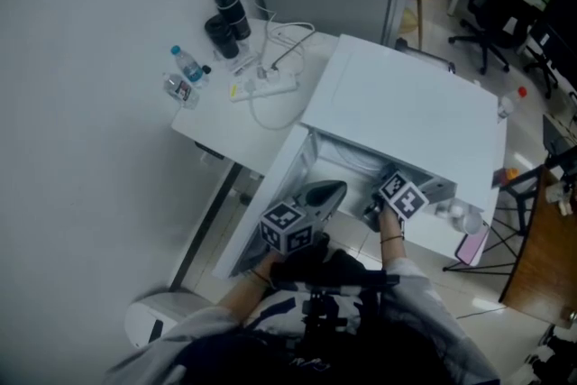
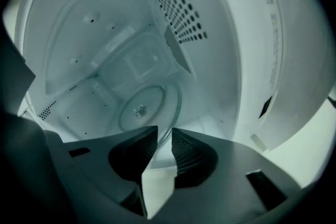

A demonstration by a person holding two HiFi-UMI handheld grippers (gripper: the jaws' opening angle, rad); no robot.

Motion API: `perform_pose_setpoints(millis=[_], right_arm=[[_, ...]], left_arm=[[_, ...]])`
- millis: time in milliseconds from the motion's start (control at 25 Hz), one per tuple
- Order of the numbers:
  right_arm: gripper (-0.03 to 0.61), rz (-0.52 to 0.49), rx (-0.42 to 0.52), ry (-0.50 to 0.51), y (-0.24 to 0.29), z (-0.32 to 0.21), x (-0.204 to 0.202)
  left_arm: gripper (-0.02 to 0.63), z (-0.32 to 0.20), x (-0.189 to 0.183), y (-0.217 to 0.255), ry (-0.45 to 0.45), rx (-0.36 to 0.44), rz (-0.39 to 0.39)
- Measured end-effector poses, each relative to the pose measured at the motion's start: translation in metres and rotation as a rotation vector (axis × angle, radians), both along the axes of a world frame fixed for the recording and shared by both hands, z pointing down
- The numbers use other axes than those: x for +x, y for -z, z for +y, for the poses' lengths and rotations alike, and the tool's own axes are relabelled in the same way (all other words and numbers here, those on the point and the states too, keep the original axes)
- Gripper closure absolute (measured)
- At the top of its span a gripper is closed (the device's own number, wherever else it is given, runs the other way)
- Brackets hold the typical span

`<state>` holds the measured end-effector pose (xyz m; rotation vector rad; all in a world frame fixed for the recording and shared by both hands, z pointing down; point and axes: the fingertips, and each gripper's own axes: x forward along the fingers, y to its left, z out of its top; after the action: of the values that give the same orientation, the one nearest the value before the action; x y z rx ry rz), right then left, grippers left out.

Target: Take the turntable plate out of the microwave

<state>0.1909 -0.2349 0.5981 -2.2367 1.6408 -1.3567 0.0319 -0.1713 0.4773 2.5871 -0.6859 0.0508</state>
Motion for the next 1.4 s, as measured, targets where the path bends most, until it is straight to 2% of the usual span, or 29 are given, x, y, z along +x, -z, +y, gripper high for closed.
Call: perform_pose_setpoints(millis=[200,480,600,800,960,1000,1040,1080,1160,1320,1400], right_arm=[[0.534,-0.280,0.128,-0.069,0.004,0.006,0.001],[0.571,-0.370,0.168,0.010,0.008,0.011,-0.027],[0.584,-0.408,0.212,0.087,0.016,0.008,-0.049],[0.583,-0.474,0.106,0.109,0.000,0.010,-0.072],[0.576,-0.380,0.053,0.126,-0.005,0.010,-0.074],[0.546,-0.363,0.048,0.126,-0.004,0.009,-0.073],[0.487,-0.354,0.047,0.123,-0.002,0.008,-0.071],[0.479,-0.356,0.048,0.118,0.000,0.009,-0.070],[0.478,-0.402,0.054,0.095,0.002,0.010,-0.068],[0.476,-0.564,0.031,0.017,-0.009,0.014,-0.065],[0.476,-0.571,0.028,0.021,-0.010,0.013,-0.065]], left_arm=[[0.614,-0.002,0.007,0.000,-0.022,-0.011,0.023],[0.614,-0.004,0.012,-0.009,-0.037,-0.042,0.019],[0.614,-0.004,0.013,-0.012,-0.039,-0.044,0.012],[0.614,-0.005,0.014,-0.012,-0.044,-0.045,0.009],[0.614,-0.007,0.012,-0.014,-0.041,-0.038,-0.001],[0.614,-0.008,0.011,-0.014,-0.039,-0.037,-0.002],[0.614,-0.009,0.011,-0.014,-0.037,-0.036,-0.004],[0.614,-0.009,0.012,-0.014,-0.036,-0.036,-0.004],[0.614,-0.010,0.012,-0.013,-0.035,-0.036,-0.004],[0.614,-0.012,0.013,-0.015,-0.037,-0.036,-0.005],[0.614,-0.013,0.013,-0.015,-0.037,-0.037,-0.006]])
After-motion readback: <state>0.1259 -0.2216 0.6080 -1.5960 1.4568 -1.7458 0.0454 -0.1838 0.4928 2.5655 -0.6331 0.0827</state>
